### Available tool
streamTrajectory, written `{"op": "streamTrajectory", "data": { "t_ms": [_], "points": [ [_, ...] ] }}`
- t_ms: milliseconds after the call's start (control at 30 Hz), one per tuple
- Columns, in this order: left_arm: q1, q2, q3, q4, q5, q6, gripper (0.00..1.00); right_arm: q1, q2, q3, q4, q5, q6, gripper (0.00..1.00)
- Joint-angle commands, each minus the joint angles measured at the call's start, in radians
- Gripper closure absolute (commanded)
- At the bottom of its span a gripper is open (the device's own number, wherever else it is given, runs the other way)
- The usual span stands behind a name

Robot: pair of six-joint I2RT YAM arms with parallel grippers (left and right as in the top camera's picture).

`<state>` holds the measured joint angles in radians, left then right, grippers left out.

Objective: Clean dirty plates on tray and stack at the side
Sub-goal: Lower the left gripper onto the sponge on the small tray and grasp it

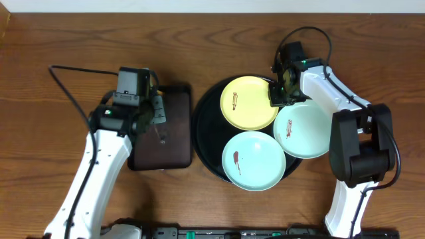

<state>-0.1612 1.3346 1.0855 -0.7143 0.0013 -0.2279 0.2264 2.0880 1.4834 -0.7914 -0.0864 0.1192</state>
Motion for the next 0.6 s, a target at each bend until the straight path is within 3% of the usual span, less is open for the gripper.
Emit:
{"op": "streamTrajectory", "data": {
  "t_ms": [0,433,567],
  "points": [
    [-0.002,0.086,-0.060,0.045,0.051,0.006,0.93,0.004,0.025,-0.005,-0.004,0.008,-0.023,0.99],
    [-0.002,0.396,-0.068,0.149,0.051,0.006,0.92,0.004,0.025,-0.005,-0.005,0.008,-0.023,0.99],
    [-0.002,0.417,-0.068,0.167,0.051,0.006,0.77,0.004,0.025,-0.005,-0.005,0.008,-0.023,0.99]
  ]
}}
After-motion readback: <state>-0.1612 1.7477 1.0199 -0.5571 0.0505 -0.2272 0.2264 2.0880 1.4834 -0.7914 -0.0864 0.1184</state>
